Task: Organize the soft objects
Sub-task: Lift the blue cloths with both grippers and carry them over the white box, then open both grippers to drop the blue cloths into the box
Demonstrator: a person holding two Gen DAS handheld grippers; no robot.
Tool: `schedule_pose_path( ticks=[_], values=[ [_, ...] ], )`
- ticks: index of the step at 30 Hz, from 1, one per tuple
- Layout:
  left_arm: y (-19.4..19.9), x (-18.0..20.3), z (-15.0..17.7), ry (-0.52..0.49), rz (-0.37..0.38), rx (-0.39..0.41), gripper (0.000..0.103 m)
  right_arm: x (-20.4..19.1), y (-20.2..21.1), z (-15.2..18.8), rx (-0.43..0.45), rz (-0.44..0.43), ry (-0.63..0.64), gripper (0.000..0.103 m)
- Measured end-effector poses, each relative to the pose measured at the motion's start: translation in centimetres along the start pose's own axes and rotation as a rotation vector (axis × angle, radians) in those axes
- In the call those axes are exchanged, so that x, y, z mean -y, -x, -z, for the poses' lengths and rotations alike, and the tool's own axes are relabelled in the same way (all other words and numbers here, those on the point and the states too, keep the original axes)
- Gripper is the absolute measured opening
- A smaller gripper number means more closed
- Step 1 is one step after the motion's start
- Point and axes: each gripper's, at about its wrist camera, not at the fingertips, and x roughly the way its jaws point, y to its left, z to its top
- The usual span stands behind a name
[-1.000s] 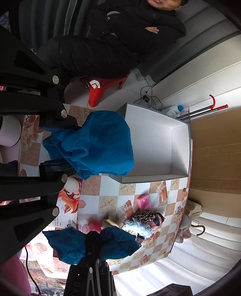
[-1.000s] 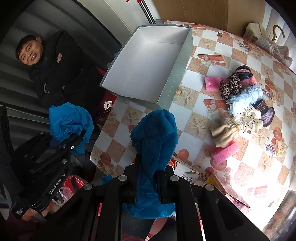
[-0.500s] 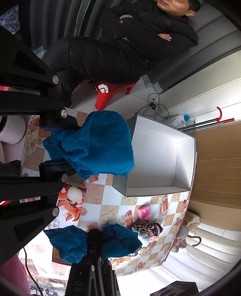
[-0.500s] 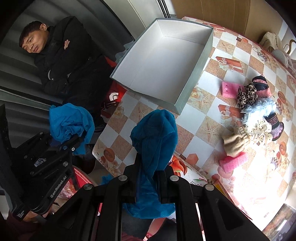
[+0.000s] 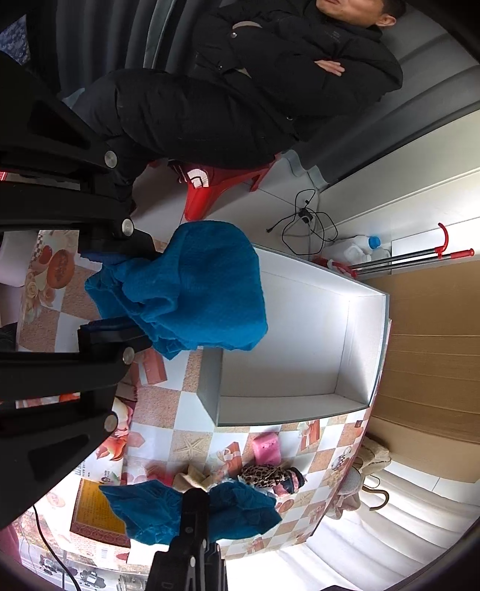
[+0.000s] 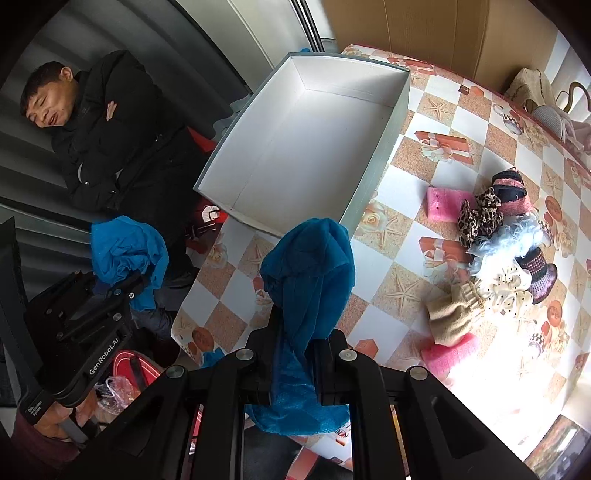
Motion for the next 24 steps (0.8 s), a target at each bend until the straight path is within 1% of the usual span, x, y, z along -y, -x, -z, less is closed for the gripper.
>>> schedule_pose_path(
  ticks=[4,7,11,15,19,24],
  values=[
    [-2.2,-0.1,-3.8,-0.008,0.001,0.029,0.025,-0.2,-1.0,-3.1,0.046,0.033,0.024,0.014],
    [-4.5,-0.2,-6.7,0.001,0.009,0.043,0.025,-0.7,-2.6,-5.5,0.076,0.069,0.05,0.014],
    [-8.6,0.0,-9.3,0.015,0.009,-0.006,0.025,-1.0,-5.3,-8.1,0.1,0.103,0.072,0.014],
    [-12.2,0.3,-9.8,0.004,0.011,-0.065,0.025,-1.1,-8.4,-9.1,0.074,0.122,0.104,0.014],
    [-15.3,0.6,-9.2,-0.017,0.006,-0.144,0.025,-1.2,-11.1,-8.7,0.018,0.145,0.146,0.014],
    [-16.7,1.3,-7.6,-0.042,0.023,-0.201,0.025,-1.2,-12.5,-7.3,-0.051,0.126,0.158,0.014]
  ],
)
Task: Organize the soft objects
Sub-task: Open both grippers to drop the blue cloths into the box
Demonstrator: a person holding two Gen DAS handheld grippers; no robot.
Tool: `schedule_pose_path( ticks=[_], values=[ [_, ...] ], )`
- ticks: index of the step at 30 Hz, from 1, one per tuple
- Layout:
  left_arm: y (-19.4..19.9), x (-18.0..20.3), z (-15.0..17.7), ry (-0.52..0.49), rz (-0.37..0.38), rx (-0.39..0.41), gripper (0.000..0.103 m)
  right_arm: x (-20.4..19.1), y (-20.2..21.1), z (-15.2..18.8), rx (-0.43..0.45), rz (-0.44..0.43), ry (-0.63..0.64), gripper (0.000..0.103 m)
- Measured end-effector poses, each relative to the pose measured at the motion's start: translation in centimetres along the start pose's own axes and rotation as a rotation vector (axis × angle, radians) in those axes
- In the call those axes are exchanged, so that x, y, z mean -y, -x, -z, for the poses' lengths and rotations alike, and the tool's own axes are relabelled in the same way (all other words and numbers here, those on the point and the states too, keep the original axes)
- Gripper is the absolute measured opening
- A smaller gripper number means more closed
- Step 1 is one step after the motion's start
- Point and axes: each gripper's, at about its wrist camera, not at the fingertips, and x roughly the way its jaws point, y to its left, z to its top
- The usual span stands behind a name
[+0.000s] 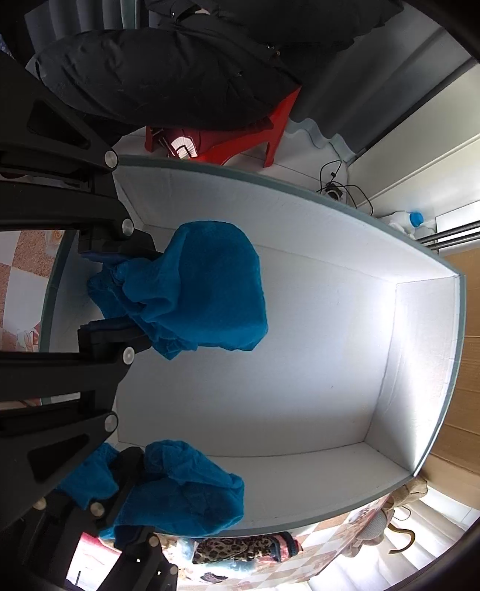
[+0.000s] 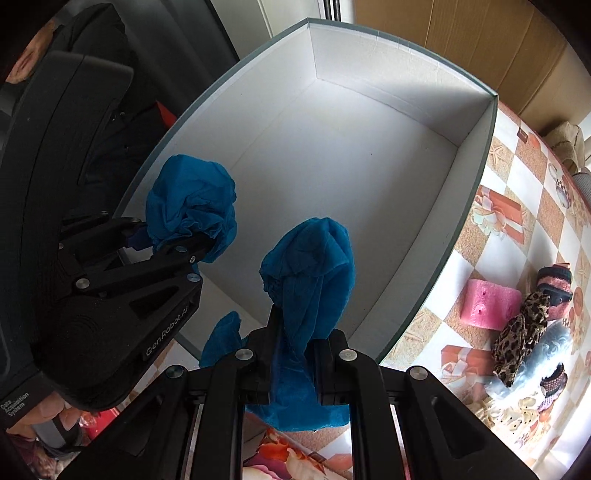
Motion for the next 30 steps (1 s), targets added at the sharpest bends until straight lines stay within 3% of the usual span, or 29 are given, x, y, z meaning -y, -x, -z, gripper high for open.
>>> schedule_pose_path(
  ticks=[11,18,21,23,24,25,27,29,30],
  values=[
    [1.1,1.4,4.9,-0.055,0.028,-0.05,0.025,-0.9,0.8,5.4,-0.108,-0.11,-0.014,0.014],
    [4.3,1.3,6.8,-0.028,0.007,0.022,0.026,-0.4,4.3,4.6,-0.001,-0.069,-0.038,0.014],
    [6.1,1.4,6.6,-0.034,-0.006,0.088,0.033,0.0,5.7,3.9,0.032,-0.071,-0.047,0.014],
    [7.2,1.1,6.4,-0.031,-0.01,0.134,0.052,0.2,6.5,3.3,0.051,-0.097,-0.063,0.015],
    [7.6,1.1,6.4,-0.027,-0.004,0.159,0.072,0.3,6.9,3.2,0.058,-0.106,-0.071,0.025],
    [8.3,0.9,6.5,-0.016,0.012,0.194,0.087,1.0,7.5,3.0,0.067,-0.111,-0.079,0.049],
    [9.5,0.2,6.8,0.007,0.017,0.261,0.09,1.0,8.5,3.0,0.085,-0.08,-0.081,0.071],
    [10.4,-0.6,6.8,0.039,0.047,0.263,0.097,1.6,9.5,3.2,0.099,-0.074,-0.086,0.082],
    [10.7,-1.5,6.5,0.068,0.063,0.256,0.103,1.9,10.0,3.3,0.105,-0.064,-0.095,0.094]
  ],
)
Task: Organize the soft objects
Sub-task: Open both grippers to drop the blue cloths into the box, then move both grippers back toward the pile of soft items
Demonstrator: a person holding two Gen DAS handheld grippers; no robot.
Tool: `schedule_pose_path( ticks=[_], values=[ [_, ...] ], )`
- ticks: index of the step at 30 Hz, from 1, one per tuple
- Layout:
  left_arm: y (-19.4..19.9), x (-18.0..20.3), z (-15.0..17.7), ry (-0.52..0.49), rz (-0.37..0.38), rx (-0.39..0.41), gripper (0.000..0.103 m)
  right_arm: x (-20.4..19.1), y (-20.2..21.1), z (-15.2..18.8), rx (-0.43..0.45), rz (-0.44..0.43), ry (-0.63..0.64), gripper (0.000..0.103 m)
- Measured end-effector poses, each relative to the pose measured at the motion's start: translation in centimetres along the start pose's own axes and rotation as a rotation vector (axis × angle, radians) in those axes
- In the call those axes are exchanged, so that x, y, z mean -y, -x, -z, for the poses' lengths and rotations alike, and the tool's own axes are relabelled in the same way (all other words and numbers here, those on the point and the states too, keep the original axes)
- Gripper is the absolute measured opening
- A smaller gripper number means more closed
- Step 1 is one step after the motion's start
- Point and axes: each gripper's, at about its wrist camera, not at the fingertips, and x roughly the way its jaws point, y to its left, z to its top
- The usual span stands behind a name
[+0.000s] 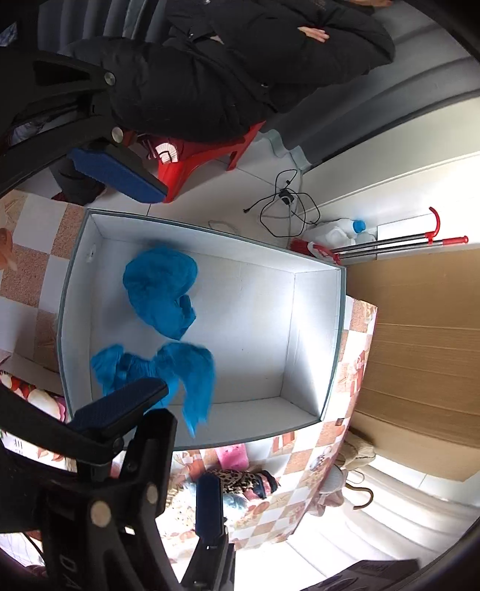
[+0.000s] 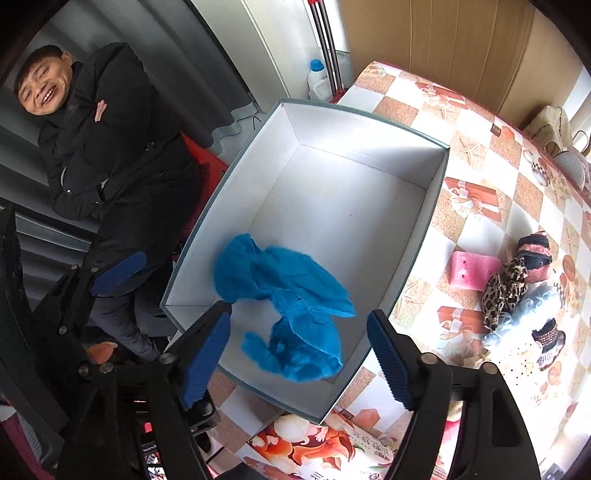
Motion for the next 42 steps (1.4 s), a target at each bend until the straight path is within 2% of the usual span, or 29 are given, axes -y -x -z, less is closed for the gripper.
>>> schedule_pose_path(
  ticks=[1,4,7,14,18,20,23,33,37,42],
  values=[
    [0.3,-0.5,0.0,0.025,0.023,-0.008,0.103,0.3,0.5,0.1,0.012,-0.018,-0.014,0.103],
    [1.7,-0.5,0.7,0.04,0.049,-0.035,0.103,-0.1,2.0,1.8,-0.003,-0.084,-0.087,0.103],
    [2.8,1.2,2.4,-0.014,0.095,-0.093,0.103,1.2,2.9,3.3,-0.04,-0.112,-0.153,0.103],
    [3.5,7.2,7.0,-0.157,0.125,-0.204,0.103,3.2,5.3,8.4,-0.066,-0.139,-0.251,0.103],
    [4.1,9.9,7.7,-0.261,0.112,-0.199,0.103,4.1,6.0,10.4,-0.062,-0.125,-0.285,0.103],
    [4.6,10.3,7.6,-0.28,0.111,-0.183,0.103,4.7,6.3,11.1,-0.055,-0.133,-0.318,0.103],
    [4.8,10.7,7.5,-0.287,0.105,-0.178,0.103,5.8,6.8,11.8,-0.042,-0.14,-0.366,0.103],
    [4.8,11.3,7.5,-0.289,0.088,-0.189,0.103,8.9,8.6,12.2,-0.018,-0.108,-0.413,0.103],
    [5.1,10.8,7.4,-0.257,0.085,-0.176,0.103,11.0,9.5,11.7,-0.04,-0.042,-0.385,0.103],
    [4.9,9.6,7.6,-0.186,0.092,-0.199,0.103,14.3,9.8,10.7,-0.058,0.031,-0.374,0.103]
  ],
)
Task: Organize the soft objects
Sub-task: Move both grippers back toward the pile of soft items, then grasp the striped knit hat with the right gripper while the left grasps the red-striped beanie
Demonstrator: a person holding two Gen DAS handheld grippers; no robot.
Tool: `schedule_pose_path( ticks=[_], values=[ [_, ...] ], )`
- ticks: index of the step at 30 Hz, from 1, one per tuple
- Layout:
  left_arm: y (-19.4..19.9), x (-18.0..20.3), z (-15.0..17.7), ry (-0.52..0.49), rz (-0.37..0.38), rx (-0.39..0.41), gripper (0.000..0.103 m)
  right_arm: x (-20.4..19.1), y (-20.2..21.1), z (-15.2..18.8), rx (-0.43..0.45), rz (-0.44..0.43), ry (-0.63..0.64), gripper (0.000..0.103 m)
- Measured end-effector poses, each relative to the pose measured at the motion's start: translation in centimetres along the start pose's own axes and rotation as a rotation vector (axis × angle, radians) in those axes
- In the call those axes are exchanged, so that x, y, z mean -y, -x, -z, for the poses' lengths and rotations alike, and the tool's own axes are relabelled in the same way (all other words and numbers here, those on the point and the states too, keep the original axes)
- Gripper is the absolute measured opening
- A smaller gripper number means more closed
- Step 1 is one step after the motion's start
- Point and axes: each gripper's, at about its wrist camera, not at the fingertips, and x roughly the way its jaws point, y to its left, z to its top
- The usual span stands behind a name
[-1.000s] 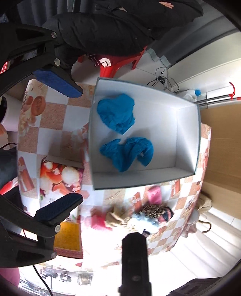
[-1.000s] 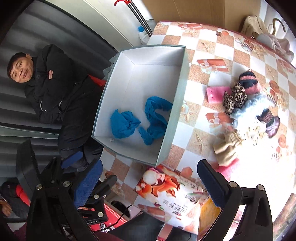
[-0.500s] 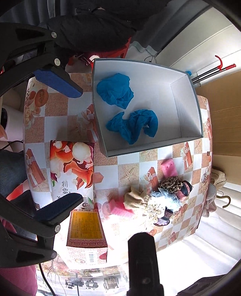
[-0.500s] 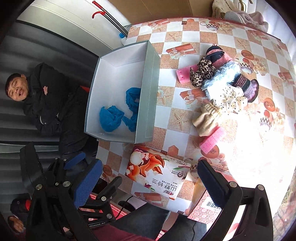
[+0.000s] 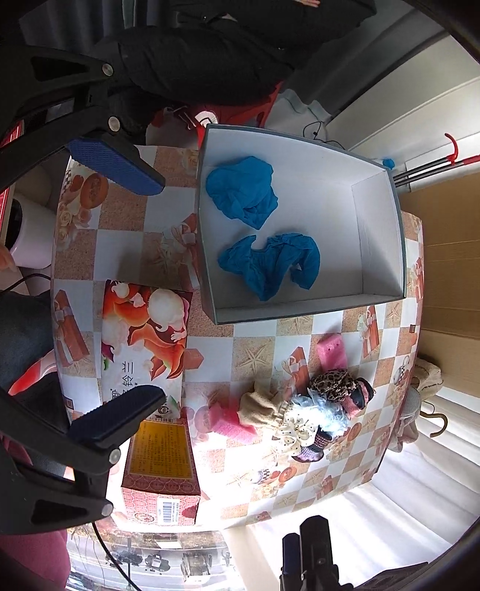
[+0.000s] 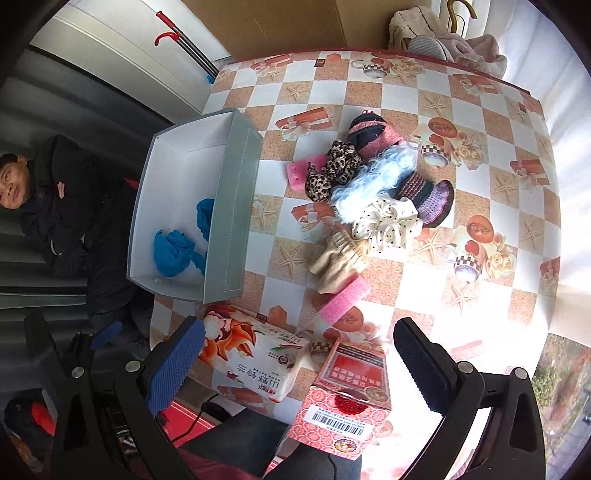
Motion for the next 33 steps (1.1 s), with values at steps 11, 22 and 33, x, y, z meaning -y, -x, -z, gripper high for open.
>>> schedule_pose_path(
  ticks=[11,22,33],
  values=[
    [-0.6,0.5,-0.6,0.016,-0.018,-0.006,0.103,6.9,-3.0,-3.5,-0.061,0.067,-0.067,0.103],
    [-2.2,4.7,-5.1,-0.08,-0.038,-0.017,0.103,10.9,-11.0,-7.1,-0.146,0.18,-0.02,0.103],
    [-6.5,9.9,-13.5,-0.125,-0.037,-0.028,0.103,16.2,-15.6,-11.3,-0.059,0.182,-0.192,0.103]
  ],
)
